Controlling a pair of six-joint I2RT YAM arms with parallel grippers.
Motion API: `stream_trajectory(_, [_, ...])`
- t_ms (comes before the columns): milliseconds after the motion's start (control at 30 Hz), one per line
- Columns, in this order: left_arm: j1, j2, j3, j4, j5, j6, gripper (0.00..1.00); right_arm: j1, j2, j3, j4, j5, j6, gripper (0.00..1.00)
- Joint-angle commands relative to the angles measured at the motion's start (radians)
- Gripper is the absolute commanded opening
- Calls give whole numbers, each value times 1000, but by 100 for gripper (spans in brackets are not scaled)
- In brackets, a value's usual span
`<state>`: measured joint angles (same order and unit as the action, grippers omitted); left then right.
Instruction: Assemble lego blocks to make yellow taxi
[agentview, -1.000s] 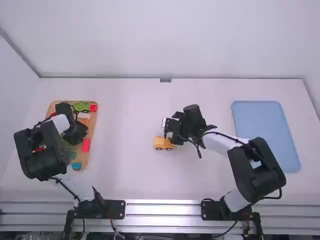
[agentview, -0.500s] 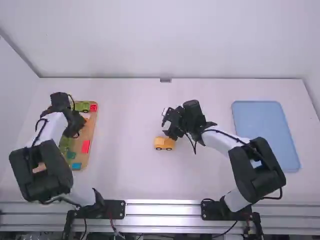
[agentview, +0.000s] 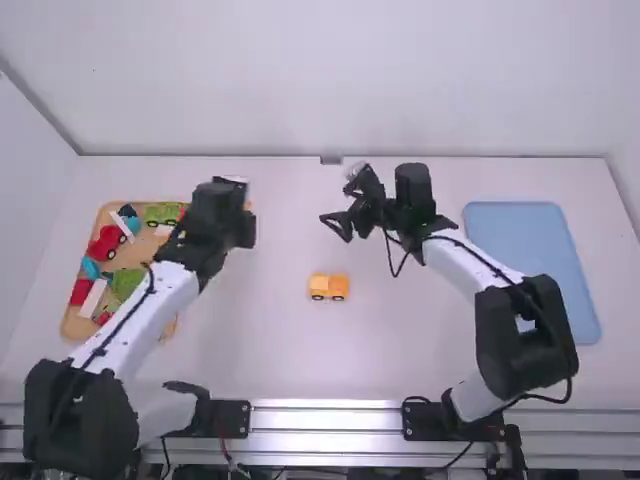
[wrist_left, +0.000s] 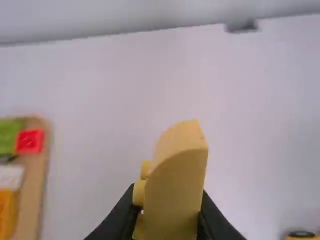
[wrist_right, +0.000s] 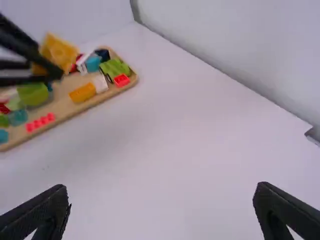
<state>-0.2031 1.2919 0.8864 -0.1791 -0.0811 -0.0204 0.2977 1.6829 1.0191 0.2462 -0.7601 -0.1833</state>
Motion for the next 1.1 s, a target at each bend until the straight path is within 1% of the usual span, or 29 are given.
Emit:
stream_trajectory(0, [-61,-22,-18,21,5,99,2,-16,-20,16,3,-132,101,98])
stream_trajectory(100, [-111,-13,-18,29,94,193,2,-25,-20,16,0,-140,135,98])
stream_trajectory(200, [-151,-2,-18,46,230,293,2,-20,-20,16,-34,-147,135,98])
stream_trajectory(367, [-179,5,-29,77,293,391,2,-16,-20,16,-77,-183,127,99])
stream_trajectory(467, [-196,10,-53,124,293,424,2,-17,-20,16,-98,-198,135,100])
stream_trajectory(600, [-227,14,-100,197,237,436,2,-25,-5,16,-119,-241,135,98])
stream_trajectory(700, [-244,16,-149,269,182,437,2,-45,38,16,-106,-332,136,97])
stream_trajectory(733, [-246,16,-164,294,172,436,2,-51,52,16,-93,-364,143,97])
stream_trajectory(867, [-248,18,-235,423,168,433,2,-70,158,16,53,-494,277,88])
stream_trajectory(1000, [-243,43,-272,503,130,428,2,-57,222,16,144,-529,358,85])
stream_trajectory(1067, [-244,59,-274,513,121,429,2,-48,230,16,151,-530,362,85])
